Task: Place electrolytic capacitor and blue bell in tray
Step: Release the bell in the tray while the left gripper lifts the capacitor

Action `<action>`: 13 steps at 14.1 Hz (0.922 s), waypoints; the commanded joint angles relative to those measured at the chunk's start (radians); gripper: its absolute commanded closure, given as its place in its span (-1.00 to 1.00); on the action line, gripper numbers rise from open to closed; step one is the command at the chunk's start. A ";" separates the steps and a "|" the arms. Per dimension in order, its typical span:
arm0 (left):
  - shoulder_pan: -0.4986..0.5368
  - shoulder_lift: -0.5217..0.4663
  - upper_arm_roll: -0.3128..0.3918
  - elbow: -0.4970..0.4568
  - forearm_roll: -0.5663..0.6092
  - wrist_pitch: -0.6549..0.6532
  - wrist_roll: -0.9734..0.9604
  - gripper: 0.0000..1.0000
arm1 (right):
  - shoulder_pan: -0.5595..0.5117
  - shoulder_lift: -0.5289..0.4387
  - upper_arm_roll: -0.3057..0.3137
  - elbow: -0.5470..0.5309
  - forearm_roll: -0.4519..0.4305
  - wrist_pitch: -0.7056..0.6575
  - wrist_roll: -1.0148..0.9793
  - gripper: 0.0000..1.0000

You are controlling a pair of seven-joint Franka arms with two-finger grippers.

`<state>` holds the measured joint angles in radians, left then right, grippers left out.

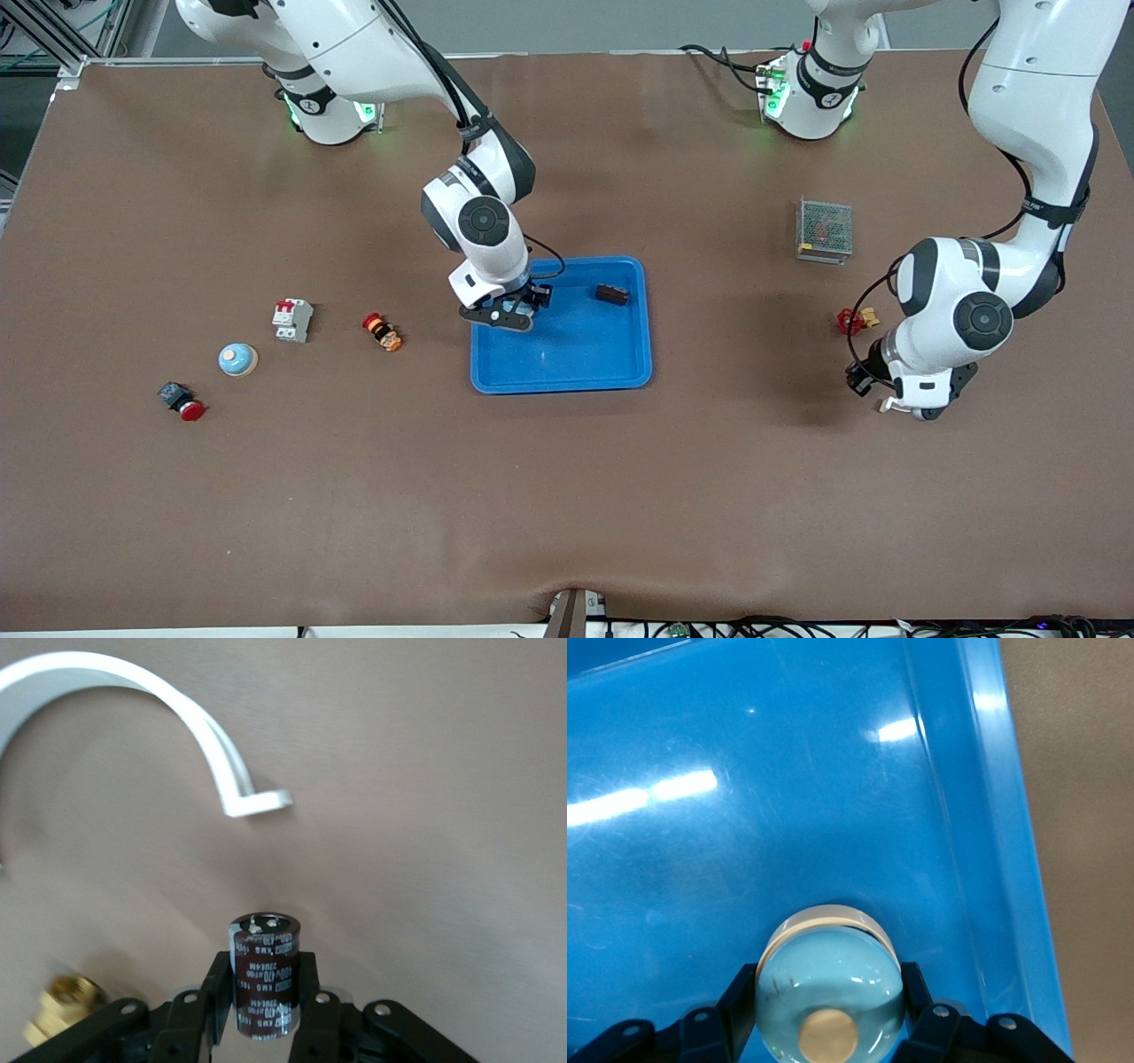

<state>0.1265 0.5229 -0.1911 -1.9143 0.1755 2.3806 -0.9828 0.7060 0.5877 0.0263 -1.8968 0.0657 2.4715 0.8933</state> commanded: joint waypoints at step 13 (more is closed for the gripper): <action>-0.171 -0.004 -0.182 0.207 -0.079 -0.138 -0.555 1.00 | -0.016 -0.086 -0.016 0.016 -0.003 -0.130 -0.033 -1.00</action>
<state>0.0015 0.5223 -0.3724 -1.7500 0.1147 2.2662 -1.4807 0.7054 0.5720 0.0185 -1.8795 0.0645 2.4302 0.8888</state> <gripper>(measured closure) 0.665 0.000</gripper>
